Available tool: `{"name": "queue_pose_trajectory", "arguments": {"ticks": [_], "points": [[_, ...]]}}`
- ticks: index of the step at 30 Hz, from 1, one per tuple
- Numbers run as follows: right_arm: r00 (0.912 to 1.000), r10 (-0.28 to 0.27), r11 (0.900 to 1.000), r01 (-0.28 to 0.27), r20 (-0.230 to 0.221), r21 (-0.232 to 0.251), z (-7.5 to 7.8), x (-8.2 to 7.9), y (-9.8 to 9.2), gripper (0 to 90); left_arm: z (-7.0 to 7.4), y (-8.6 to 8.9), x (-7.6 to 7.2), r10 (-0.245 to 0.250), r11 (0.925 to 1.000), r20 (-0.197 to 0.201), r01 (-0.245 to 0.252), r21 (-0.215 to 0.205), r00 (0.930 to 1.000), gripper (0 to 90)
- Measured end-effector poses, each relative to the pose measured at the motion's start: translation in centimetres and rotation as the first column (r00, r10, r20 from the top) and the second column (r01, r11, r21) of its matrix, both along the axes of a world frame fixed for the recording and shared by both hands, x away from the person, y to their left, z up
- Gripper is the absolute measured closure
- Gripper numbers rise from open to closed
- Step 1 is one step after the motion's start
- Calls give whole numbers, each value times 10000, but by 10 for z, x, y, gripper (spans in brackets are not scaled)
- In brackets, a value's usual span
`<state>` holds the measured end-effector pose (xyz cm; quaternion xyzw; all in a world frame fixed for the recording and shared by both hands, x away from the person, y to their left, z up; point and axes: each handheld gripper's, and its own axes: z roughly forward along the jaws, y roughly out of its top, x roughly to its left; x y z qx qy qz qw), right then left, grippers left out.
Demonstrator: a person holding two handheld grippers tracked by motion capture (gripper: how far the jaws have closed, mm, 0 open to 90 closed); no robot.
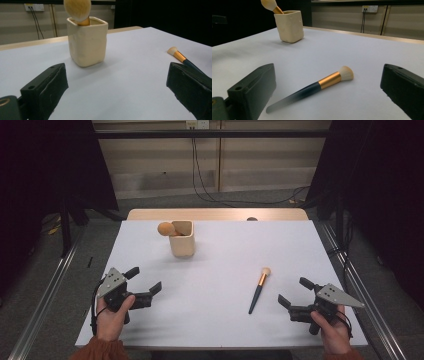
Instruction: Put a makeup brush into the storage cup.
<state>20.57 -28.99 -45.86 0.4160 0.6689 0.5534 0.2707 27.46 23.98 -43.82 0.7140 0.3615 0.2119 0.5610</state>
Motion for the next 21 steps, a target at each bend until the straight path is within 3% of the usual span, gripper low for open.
{"name": "queue_pose_trajectory", "arguments": {"ticks": [3,4,7,13,21], "points": [[10000,-25,10000,25,1,64,1,-1,0,0,-4,1,-7,191,9996,277,-196,188,9994,32],[10000,-9,10000,9,35,23,0,-1,-1,0,-6,2,-9,66,9997,179,-71,233,9998,32],[10000,-42,10000,42,33,22,0,-4,-3,0,-7,5,-13,330,9993,238,-334,185,9992,32],[10000,-81,10000,81,53,53,0,-5,-4,0,-10,5,-25,165,9996,165,-168,217,9997,32],[10000,30,10000,-29,30,-61,-1,-4,-3,0,-13,7,-29,231,9996,174,-234,144,9996,34]]}}
